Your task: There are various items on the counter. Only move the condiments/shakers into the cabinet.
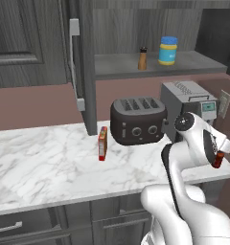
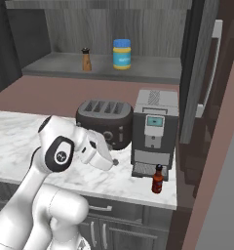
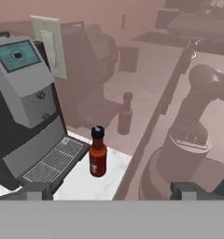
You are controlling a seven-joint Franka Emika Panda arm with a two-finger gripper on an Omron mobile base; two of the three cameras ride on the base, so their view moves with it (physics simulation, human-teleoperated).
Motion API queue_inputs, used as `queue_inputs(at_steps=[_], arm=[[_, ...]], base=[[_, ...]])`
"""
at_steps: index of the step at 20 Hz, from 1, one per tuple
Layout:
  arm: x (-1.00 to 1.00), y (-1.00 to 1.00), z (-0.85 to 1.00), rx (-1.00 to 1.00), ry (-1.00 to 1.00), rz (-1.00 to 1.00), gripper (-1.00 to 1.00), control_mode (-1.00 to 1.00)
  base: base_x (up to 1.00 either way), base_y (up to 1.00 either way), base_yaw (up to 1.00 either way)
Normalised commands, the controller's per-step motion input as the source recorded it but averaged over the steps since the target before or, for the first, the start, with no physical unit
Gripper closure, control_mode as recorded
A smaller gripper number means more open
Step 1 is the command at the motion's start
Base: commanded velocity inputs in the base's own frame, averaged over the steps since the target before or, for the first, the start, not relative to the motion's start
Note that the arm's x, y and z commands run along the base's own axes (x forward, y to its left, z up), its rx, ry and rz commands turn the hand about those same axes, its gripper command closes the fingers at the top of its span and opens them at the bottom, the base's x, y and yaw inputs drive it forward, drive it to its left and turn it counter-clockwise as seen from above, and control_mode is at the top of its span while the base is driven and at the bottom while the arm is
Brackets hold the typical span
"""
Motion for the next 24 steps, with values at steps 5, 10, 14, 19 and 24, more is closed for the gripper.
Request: queue_inputs(at_steps=[5, 10, 14, 19, 24], arm=[[0.00, 0.00, -0.14, 0.01, 0.00, 0.00, -1.00, -1.00], [0.13, -0.10, -0.20, 0.00, 0.00, 0.00, -1.00, -1.00], [0.23, -0.23, -0.24, 0.00, 0.00, 0.00, -1.00, -1.00], [0.24, -0.28, -0.22, 0.00, 0.00, 0.00, -1.00, -1.00], [0.17, -0.23, -0.19, 0.00, 0.00, 0.00, -1.00, -1.00]], base=[[0.00, 0.00, 0.00], [0.00, 0.00, 0.00], [0.00, 0.00, 0.00], [0.00, 0.00, 0.00], [0.00, 0.00, 0.00]])
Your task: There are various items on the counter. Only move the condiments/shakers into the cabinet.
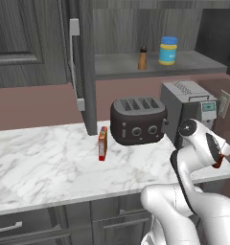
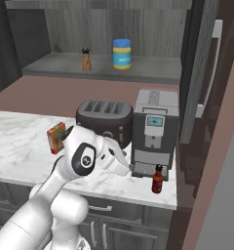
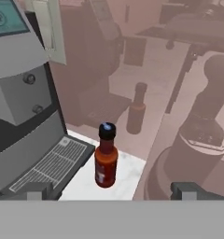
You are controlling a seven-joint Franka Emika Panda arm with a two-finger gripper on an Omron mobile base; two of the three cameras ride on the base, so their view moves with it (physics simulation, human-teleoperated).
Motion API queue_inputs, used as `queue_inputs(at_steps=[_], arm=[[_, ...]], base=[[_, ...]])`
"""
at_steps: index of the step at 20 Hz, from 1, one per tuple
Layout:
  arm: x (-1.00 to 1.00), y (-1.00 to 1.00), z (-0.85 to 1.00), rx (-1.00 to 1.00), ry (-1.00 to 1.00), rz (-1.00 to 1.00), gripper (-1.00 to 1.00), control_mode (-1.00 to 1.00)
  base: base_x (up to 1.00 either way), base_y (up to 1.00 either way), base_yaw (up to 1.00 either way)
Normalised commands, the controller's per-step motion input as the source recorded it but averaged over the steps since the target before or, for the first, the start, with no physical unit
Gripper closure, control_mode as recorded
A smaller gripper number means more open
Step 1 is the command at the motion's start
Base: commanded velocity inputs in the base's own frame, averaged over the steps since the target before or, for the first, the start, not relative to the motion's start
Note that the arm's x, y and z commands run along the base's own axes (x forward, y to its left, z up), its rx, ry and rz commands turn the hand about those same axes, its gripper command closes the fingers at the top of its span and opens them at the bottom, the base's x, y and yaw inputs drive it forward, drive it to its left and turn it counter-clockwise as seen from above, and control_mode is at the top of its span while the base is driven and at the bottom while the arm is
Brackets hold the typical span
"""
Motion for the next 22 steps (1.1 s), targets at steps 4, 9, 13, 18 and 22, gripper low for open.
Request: queue_inputs(at_steps=[4, 9, 13, 18, 22], arm=[[0.15, -0.16, -0.24, 0.00, 0.00, 0.00, -1.00, -1.00], [0.18, -0.15, -0.26, 0.00, -0.01, 0.00, -1.00, -1.00], [0.20, -0.18, -0.26, 0.00, -0.02, 0.00, -1.00, -1.00], [0.05, -0.26, -0.10, 0.00, 0.00, 0.00, -1.00, -1.00], [0.00, -0.25, -0.02, 0.00, 0.00, 0.00, -1.00, -1.00]], base=[[0.00, 0.00, 0.00], [0.00, 0.00, 0.00], [0.00, 0.00, 0.00], [0.00, 0.00, 0.00], [0.00, 0.00, 0.00]])
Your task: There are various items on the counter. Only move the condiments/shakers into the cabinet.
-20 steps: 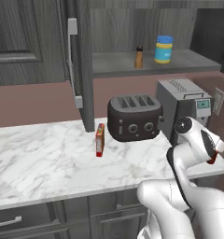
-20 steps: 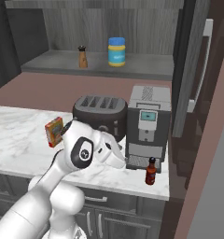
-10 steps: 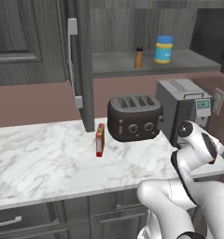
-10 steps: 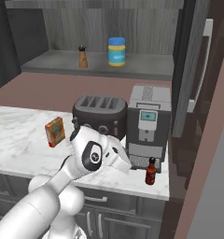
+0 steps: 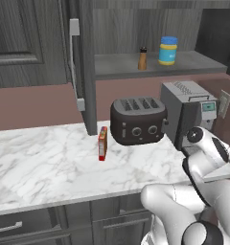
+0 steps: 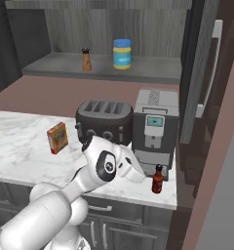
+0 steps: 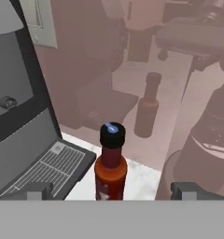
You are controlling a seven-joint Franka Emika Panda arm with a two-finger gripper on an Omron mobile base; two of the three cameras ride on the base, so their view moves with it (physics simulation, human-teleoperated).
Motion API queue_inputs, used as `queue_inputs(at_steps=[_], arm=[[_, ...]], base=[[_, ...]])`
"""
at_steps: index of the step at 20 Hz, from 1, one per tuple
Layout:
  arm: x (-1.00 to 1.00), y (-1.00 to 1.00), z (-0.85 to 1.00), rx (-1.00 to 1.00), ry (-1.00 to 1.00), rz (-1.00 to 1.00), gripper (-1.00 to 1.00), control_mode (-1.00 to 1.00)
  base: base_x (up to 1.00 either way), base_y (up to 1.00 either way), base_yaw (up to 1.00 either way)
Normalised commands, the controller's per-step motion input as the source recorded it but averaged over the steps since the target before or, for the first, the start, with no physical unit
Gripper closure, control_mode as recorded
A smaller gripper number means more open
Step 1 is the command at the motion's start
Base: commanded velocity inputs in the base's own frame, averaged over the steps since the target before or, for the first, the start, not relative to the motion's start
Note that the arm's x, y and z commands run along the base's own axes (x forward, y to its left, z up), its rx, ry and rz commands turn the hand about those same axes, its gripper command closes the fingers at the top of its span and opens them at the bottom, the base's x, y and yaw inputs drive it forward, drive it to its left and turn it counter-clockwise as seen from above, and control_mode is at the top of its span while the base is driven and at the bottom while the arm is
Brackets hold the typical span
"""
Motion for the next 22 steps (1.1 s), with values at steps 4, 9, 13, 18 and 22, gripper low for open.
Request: queue_inputs(at_steps=[4, 9, 13, 18, 22], arm=[[0.00, -0.02, -0.01, 0.00, 0.00, 0.00, -1.00, -1.00], [0.00, 0.01, -0.27, -0.14, -0.01, 0.00, -1.00, -1.00], [-0.05, 0.08, -0.38, -0.24, -0.10, 0.00, -1.00, -1.00], [-0.04, 0.14, -0.43, -0.26, -0.06, 0.00, -1.00, -1.00], [-0.06, 0.00, -0.46, -0.15, -0.02, 0.00, -1.00, -1.00]], base=[[0.00, 0.00, 0.00], [0.00, 0.00, 0.00], [0.00, 0.00, 0.00], [0.00, 0.00, 0.00], [0.00, 0.00, 0.00]])
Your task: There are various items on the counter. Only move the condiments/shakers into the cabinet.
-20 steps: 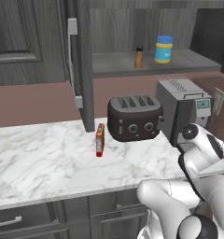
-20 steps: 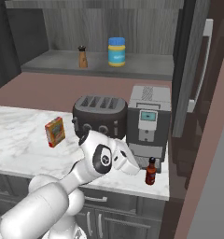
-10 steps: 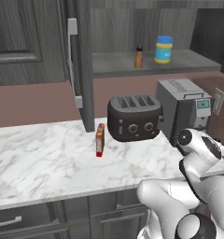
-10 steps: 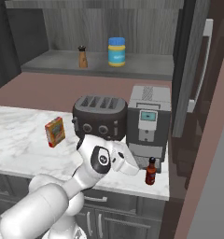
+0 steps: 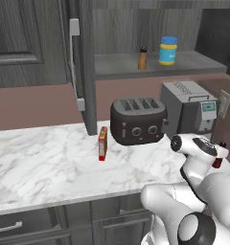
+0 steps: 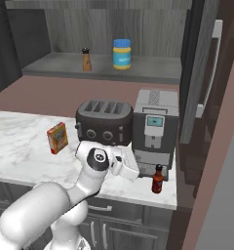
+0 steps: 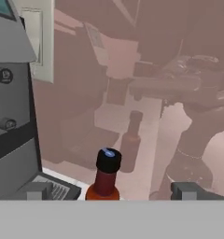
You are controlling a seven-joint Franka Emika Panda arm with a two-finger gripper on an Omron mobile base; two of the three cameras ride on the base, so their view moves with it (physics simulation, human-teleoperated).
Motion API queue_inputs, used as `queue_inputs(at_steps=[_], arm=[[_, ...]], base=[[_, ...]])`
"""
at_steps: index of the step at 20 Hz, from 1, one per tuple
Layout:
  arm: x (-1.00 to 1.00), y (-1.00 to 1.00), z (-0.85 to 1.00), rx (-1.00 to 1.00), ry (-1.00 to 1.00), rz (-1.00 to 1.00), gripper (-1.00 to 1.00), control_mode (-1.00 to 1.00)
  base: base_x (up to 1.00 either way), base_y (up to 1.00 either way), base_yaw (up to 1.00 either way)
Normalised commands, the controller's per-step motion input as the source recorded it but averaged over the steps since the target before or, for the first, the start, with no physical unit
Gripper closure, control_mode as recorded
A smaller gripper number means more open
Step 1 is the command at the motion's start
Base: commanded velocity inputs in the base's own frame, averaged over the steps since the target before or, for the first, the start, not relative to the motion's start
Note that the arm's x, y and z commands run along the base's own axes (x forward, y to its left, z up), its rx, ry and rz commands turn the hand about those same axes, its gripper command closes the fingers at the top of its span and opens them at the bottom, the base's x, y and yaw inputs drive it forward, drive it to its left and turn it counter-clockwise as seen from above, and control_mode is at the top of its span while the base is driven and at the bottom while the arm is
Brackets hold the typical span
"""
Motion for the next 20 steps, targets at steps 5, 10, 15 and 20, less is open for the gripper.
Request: queue_inputs(at_steps=[5, 10, 15, 20], arm=[[-0.07, 0.00, -0.30, -0.03, 0.01, 0.00, -1.00, -1.00], [-0.06, -0.09, -0.30, 0.00, 0.00, -0.01, -1.00, -1.00], [-0.07, -0.19, -0.30, 0.00, 0.00, -0.02, -1.00, -1.00], [-0.02, -0.27, -0.18, 0.00, 0.00, -0.04, -1.00, -1.00]], base=[[0.00, 0.00, 0.00], [0.00, 0.00, 0.00], [0.00, 0.00, 0.00], [0.00, 0.00, 0.00]])
